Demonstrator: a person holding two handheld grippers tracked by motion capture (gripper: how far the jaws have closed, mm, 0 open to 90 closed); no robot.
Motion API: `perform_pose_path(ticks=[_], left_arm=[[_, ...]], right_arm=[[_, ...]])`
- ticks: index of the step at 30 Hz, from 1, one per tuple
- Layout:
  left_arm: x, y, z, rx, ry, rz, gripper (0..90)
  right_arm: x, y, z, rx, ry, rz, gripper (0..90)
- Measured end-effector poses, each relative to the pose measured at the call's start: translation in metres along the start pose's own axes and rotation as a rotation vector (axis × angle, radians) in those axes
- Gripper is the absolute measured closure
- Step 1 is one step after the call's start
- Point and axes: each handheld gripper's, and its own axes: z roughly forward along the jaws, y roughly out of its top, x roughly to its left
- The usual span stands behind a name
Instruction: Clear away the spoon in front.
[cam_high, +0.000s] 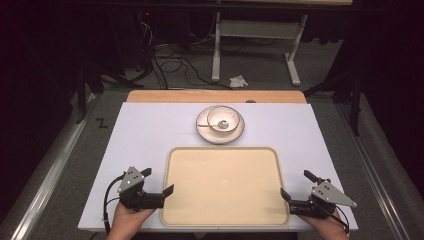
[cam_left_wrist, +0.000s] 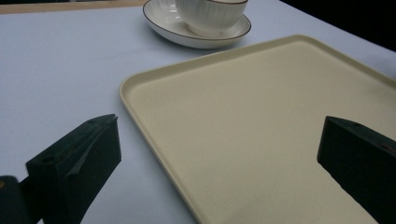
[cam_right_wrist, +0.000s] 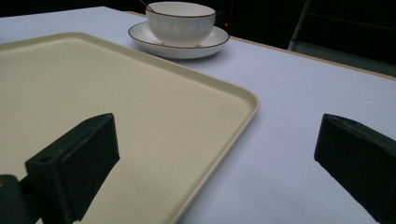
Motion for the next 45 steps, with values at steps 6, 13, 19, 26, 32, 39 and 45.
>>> perform_pose_path(ticks=[6, 13, 19, 26, 32, 39, 45], left_arm=[[0.002, 0.018, 0.006, 0.012, -0.008, 0.013, 1.0], [0.003, 0.033, 0.017, 0.001, -0.008, 0.019, 3.5], [-0.002, 0.045, 0.025, 0.013, -0.002, 0.043, 4.6], [0.0, 0.058, 0.032, 0.007, 0.019, 0.042, 4.5], [0.005, 0.072, 0.035, 0.007, 0.034, 0.049, 4.5], [0.009, 0.081, 0.042, 0.008, 0.045, 0.042, 4.6], [0.008, 0.087, 0.052, 0.018, 0.035, 0.031, 5.2]], right_arm=[[-0.001, -0.001, 0.0, -0.002, 0.0, -0.009, 0.6], [-0.001, 0.0, 0.0, -0.003, 0.002, -0.01, 0.6], [-0.001, 0.0, -0.001, -0.004, 0.004, -0.01, 0.6], [-0.001, 0.0, -0.001, -0.008, 0.005, -0.014, 0.6], [-0.001, 0.0, -0.001, -0.005, 0.007, -0.014, 0.6], [-0.001, 0.0, -0.001, -0.008, 0.007, -0.016, 0.6], [-0.001, 0.0, 0.0, -0.007, 0.007, -0.019, 0.6]])
